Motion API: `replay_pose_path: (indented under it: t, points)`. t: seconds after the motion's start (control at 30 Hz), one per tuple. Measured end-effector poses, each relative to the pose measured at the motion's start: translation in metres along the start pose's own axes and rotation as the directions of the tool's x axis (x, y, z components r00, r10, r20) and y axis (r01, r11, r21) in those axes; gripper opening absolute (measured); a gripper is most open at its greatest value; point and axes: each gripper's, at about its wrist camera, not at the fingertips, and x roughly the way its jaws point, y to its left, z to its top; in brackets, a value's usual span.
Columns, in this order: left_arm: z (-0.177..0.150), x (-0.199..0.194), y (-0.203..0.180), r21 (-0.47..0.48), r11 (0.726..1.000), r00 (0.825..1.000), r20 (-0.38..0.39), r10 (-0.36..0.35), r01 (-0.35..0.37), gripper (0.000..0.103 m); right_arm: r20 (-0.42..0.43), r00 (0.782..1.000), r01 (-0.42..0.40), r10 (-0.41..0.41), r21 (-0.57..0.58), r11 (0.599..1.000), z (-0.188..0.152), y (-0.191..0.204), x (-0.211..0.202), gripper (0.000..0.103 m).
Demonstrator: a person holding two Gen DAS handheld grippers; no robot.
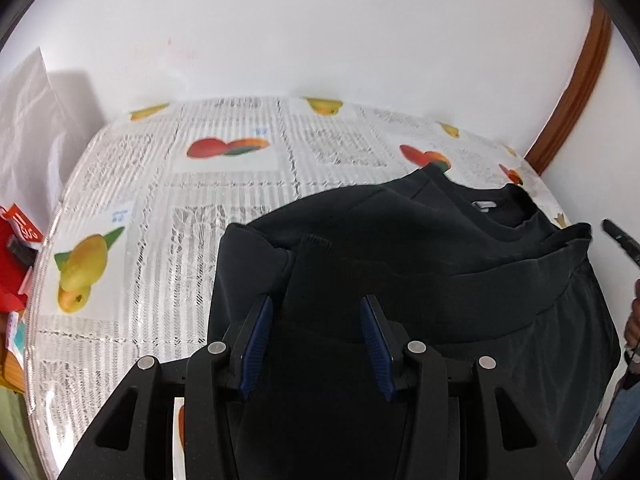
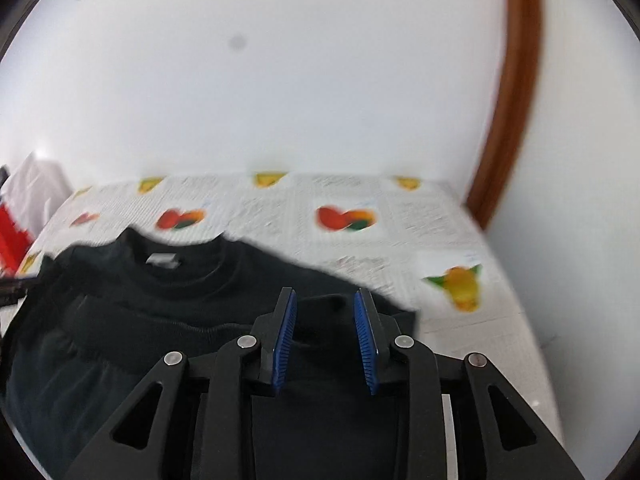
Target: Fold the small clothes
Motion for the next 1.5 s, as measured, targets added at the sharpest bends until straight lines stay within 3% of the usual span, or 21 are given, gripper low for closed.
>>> replay_pose_path:
  t: [0.07,0.13,0.2,0.33,0.4,0.47,0.5,0.57,0.6,0.63,0.73,0.8,0.9,0.97,1.03,1.17,1.33,1.4,1.5]
  points:
    - [0.000,0.003,0.001,0.005,1.000,1.000,-0.002,0.001,-0.001,0.043,0.024,1.000,-0.008,0.007,0.027,1.000,0.003,-0.013,-0.013,0.035]
    - [-0.001,0.004,0.000,0.013,1.000,1.000,0.008,0.001,-0.001,0.043,0.037,0.999,-0.022,0.020,0.042,0.999,0.002,-0.022,-0.022,0.051]
    - [-0.001,0.004,-0.002,0.020,1.000,1.000,0.018,0.001,-0.002,0.043,0.030,0.999,-0.045,0.044,0.036,0.998,-0.004,-0.027,-0.026,0.056]
    - [-0.002,0.004,-0.006,0.035,0.999,0.999,0.037,0.009,-0.011,0.043,-0.059,0.998,-0.035,0.035,-0.009,0.999,-0.021,-0.018,-0.001,0.058]
    - [-0.003,0.002,-0.007,0.039,0.999,0.998,0.053,0.017,-0.019,0.034,-0.101,0.995,-0.011,0.008,-0.028,1.000,-0.029,-0.011,0.021,0.057]
    - [-0.004,0.000,-0.005,0.034,0.999,0.997,0.064,0.036,-0.038,0.025,-0.132,0.991,0.009,-0.014,-0.037,0.999,-0.032,-0.004,0.041,0.051]
    - [-0.004,-0.001,-0.004,0.029,0.999,0.997,0.068,0.036,-0.038,0.014,-0.144,0.989,0.016,-0.021,-0.037,0.999,-0.033,-0.001,0.049,0.044]
    - [-0.003,-0.005,0.003,0.007,0.999,0.995,0.092,0.032,-0.033,0.011,-0.163,0.984,0.062,-0.069,-0.043,0.997,-0.034,0.004,0.062,0.030]
    - [-0.004,-0.009,0.008,-0.012,1.000,0.994,0.107,0.023,-0.022,0.011,-0.167,0.981,0.093,-0.102,-0.057,0.994,-0.033,0.006,0.068,0.009]
    - [-0.004,-0.011,0.011,-0.027,0.999,0.993,0.116,0.023,-0.020,0.011,-0.153,0.983,0.091,-0.099,-0.058,0.994,-0.032,0.005,0.068,0.004]
    - [-0.006,-0.012,0.017,-0.054,0.998,0.993,0.120,0.017,-0.011,0.011,-0.091,0.994,0.063,-0.059,0.039,0.997,-0.027,-0.015,0.061,0.003]
    - [-0.007,-0.006,0.014,-0.040,0.999,0.994,0.102,0.039,-0.035,0.011,-0.128,0.991,0.053,-0.044,0.068,0.996,-0.030,-0.020,0.069,0.003]
    - [-0.008,-0.003,0.011,-0.036,0.998,0.995,0.086,0.054,-0.051,0.012,-0.145,0.986,0.090,-0.087,0.014,0.996,-0.031,-0.010,0.074,0.004]
    - [-0.008,-0.004,0.011,-0.035,0.998,0.995,0.077,0.064,-0.061,0.014,-0.154,0.982,0.108,-0.107,0.000,0.994,-0.029,-0.008,0.070,0.007]
    - [-0.011,-0.006,0.011,-0.031,0.998,0.996,0.070,0.062,-0.060,0.014,-0.170,0.979,0.116,-0.113,0.010,0.993,-0.028,-0.008,0.063,0.017]
    - [-0.023,-0.017,0.008,-0.019,0.996,0.994,0.066,0.087,-0.086,0.026,-0.163,0.982,0.100,-0.095,0.018,0.995,-0.035,-0.002,0.040,0.020]
    - [-0.054,-0.036,0.008,-0.025,0.995,0.994,0.045,0.100,-0.099,0.030,-0.143,0.988,0.057,-0.055,0.009,0.998,-0.051,0.032,0.008,0.029]
    - [-0.069,-0.046,0.010,-0.032,0.993,0.993,0.042,0.112,-0.111,0.036,-0.145,0.989,0.012,-0.011,0.005,1.000,-0.059,0.054,-0.003,0.033]
    - [-0.094,-0.061,0.016,-0.039,0.990,0.990,0.047,0.134,-0.132,0.036,-0.144,0.988,-0.051,0.051,0.005,0.999,-0.071,0.091,-0.014,0.034]
